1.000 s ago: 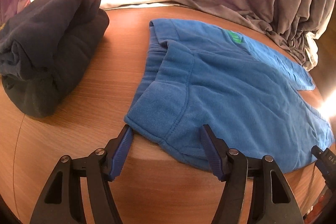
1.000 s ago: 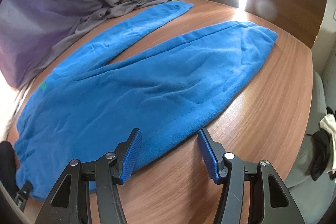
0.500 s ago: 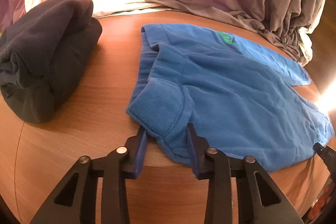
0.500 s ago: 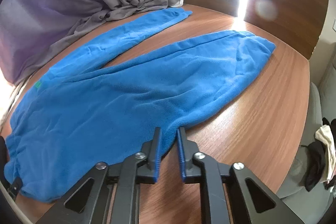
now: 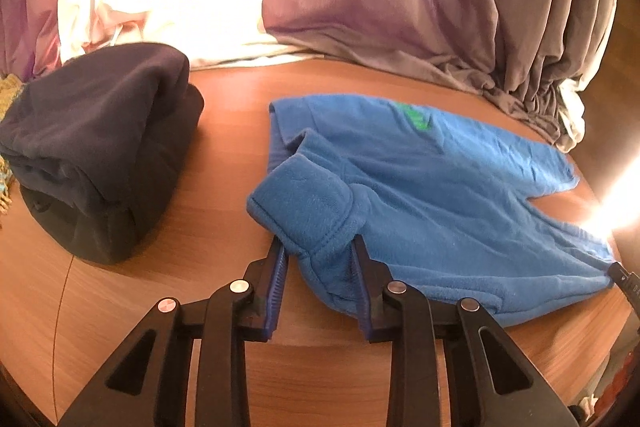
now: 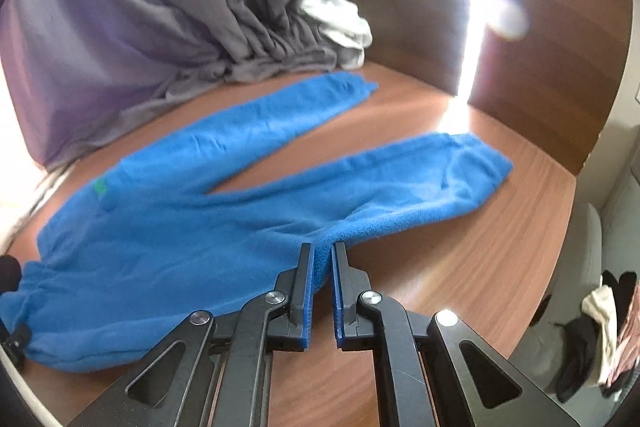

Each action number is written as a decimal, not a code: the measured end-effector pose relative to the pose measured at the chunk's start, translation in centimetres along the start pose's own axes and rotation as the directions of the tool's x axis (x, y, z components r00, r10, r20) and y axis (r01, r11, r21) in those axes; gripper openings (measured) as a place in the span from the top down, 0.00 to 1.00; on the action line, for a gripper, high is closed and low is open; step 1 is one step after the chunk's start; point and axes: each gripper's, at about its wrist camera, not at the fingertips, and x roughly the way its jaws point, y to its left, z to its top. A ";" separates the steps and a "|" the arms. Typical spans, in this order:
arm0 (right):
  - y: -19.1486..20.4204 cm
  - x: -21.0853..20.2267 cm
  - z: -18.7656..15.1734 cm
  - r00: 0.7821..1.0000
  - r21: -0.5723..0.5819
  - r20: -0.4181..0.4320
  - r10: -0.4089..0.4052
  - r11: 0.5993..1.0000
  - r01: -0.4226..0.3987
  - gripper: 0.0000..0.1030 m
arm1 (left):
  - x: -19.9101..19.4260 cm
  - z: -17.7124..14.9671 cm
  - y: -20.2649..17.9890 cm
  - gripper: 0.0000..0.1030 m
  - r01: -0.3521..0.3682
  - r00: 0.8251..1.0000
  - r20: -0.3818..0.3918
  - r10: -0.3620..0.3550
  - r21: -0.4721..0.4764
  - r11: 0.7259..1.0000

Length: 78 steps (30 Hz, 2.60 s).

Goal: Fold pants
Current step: 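Lift the held pants and fold the waistband over toward the cuffs, then open both grippers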

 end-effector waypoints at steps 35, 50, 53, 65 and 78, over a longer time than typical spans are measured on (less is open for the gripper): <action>3.4 3.3 14.5 0.961 -0.161 0.137 0.241 0.962 -0.219 0.93 | -1.3 9.9 -5.8 0.72 -0.118 0.992 0.049 0.117 0.013 0.993; 8.4 13.1 17.9 0.969 -0.260 -0.037 0.245 0.934 -0.246 0.93 | 7.6 13.5 -7.1 0.71 -0.201 0.973 -0.113 0.202 0.016 0.979; 9.3 15.2 17.9 0.969 -0.284 -0.078 0.236 0.926 -0.248 0.93 | 9.4 13.9 -7.1 0.70 -0.217 0.965 -0.143 0.218 0.023 0.976; 13.2 22.4 18.1 0.961 -0.336 -0.185 0.207 0.905 -0.259 0.93 | 14.7 15.7 -6.7 0.68 -0.255 0.947 -0.201 0.252 0.012 0.967; 14.6 25.2 17.7 0.947 -0.358 -0.255 0.194 0.891 -0.279 0.81 | 14.6 16.3 -7.4 0.25 -0.277 0.957 -0.084 0.277 0.016 0.961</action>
